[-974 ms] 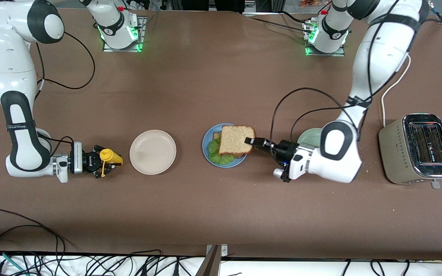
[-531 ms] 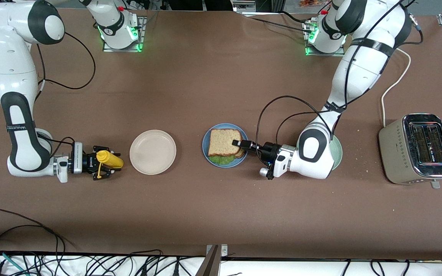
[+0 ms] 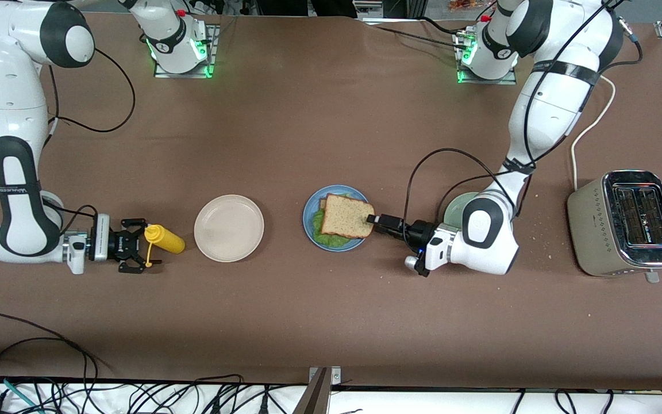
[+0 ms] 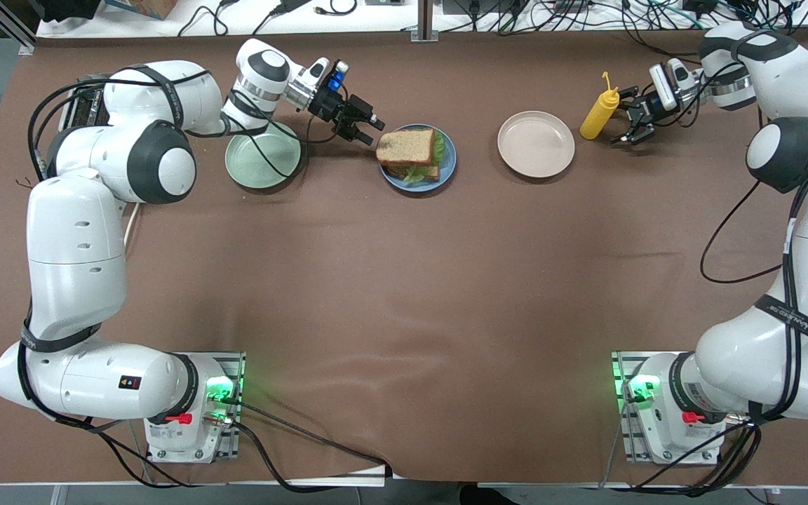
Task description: Make sandwich in blue plate with both arms
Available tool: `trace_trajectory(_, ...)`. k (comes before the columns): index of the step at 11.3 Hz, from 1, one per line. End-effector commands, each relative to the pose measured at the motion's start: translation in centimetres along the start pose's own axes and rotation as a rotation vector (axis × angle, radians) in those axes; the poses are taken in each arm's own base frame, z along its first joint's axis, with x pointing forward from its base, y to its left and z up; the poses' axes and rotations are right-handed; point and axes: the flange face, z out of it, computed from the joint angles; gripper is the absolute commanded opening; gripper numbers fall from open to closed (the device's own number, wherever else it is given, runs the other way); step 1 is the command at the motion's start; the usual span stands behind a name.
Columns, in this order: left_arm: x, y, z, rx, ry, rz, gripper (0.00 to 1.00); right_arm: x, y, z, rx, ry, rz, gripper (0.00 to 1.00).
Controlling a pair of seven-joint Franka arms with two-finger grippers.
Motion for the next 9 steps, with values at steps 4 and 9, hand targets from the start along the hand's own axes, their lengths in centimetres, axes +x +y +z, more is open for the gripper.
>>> trace_trajectory(4, -0.7, 8.0, -9.7, 0.393, -0.042, 0.068, 1.0, 7.6, -0.3, -9.3, 0.068, -0.325, 0.179, 1.0)
trace_trajectory(9, -5.2, 18.5, -19.1, 0.811, -0.024, -0.15, 1.0, 20.3, 0.1, -12.7, -0.06, -0.619, 0.549, 1.0)
